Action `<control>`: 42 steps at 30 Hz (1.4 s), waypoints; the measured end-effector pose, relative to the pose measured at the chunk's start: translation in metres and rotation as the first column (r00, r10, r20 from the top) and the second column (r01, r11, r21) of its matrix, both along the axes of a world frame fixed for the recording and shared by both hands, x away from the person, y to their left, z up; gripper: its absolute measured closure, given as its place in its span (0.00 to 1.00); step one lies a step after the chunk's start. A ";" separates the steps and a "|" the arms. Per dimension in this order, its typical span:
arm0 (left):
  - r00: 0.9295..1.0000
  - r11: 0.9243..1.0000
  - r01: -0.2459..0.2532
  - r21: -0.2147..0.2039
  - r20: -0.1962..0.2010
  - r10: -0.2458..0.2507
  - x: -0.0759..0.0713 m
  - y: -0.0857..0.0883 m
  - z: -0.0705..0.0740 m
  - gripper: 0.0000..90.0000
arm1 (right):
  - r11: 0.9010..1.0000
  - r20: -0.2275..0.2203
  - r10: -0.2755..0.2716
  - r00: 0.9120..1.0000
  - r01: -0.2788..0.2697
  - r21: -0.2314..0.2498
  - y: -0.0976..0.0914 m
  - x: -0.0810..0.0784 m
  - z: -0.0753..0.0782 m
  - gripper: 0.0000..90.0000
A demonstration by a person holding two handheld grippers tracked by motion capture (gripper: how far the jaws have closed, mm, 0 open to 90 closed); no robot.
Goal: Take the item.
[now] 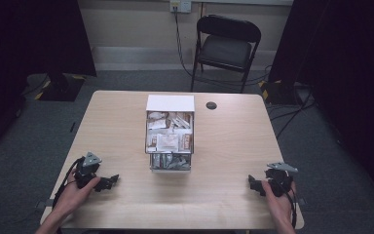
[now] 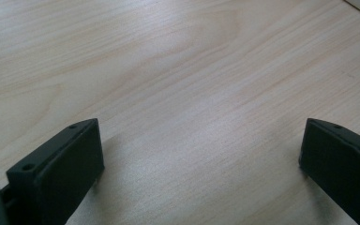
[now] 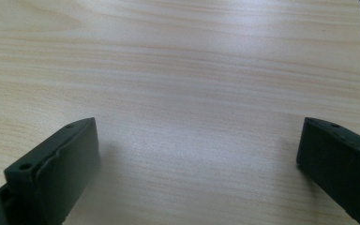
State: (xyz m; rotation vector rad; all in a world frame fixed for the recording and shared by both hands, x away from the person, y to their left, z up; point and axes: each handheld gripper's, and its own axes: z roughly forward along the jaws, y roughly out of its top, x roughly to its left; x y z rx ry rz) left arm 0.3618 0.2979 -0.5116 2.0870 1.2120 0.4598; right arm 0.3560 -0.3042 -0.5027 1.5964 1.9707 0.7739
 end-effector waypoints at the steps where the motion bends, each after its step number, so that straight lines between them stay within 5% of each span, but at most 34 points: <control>1: 1.000 1.000 0.000 0.000 0.000 0.000 0.000 0.000 0.000 0.00 | 1.000 0.000 -0.001 1.000 0.001 0.000 0.000 0.000 0.000 0.00; 5: 1.000 1.000 0.000 0.000 0.000 0.000 0.000 0.000 0.000 0.00 | 1.000 -0.007 -0.012 1.000 0.012 -0.004 0.002 0.001 0.001 0.01; 8: 1.000 1.000 0.000 0.000 0.000 0.000 0.000 0.000 0.000 0.00 | 1.000 0.001 -0.006 1.000 0.006 0.005 0.006 0.001 0.004 0.18; 15: 1.000 1.000 0.000 0.000 0.000 0.000 0.000 0.000 0.000 0.00 | 0.999 0.000 0.035 0.999 -0.035 0.042 0.013 0.001 0.009 0.16; 19: 1.000 1.000 0.000 -0.001 0.000 0.000 0.000 0.000 0.000 0.00 | 0.995 0.024 0.064 0.998 -0.066 0.076 0.014 0.000 0.015 0.26; 25: 1.000 1.000 0.000 -0.001 0.000 0.000 0.000 0.000 0.000 0.00 | 0.991 0.025 0.096 0.995 -0.098 0.093 0.016 -0.001 0.021 0.27; 30: 1.000 1.000 0.000 0.000 0.000 0.000 0.000 0.000 0.000 0.00 | 0.984 0.095 0.116 0.989 -0.128 0.125 0.018 -0.003 0.033 0.29; 42: 1.000 1.000 0.001 -0.001 -0.001 -0.001 0.000 0.000 0.000 0.00 | 0.957 0.177 0.199 0.964 -0.230 0.177 0.029 -0.004 0.057 0.35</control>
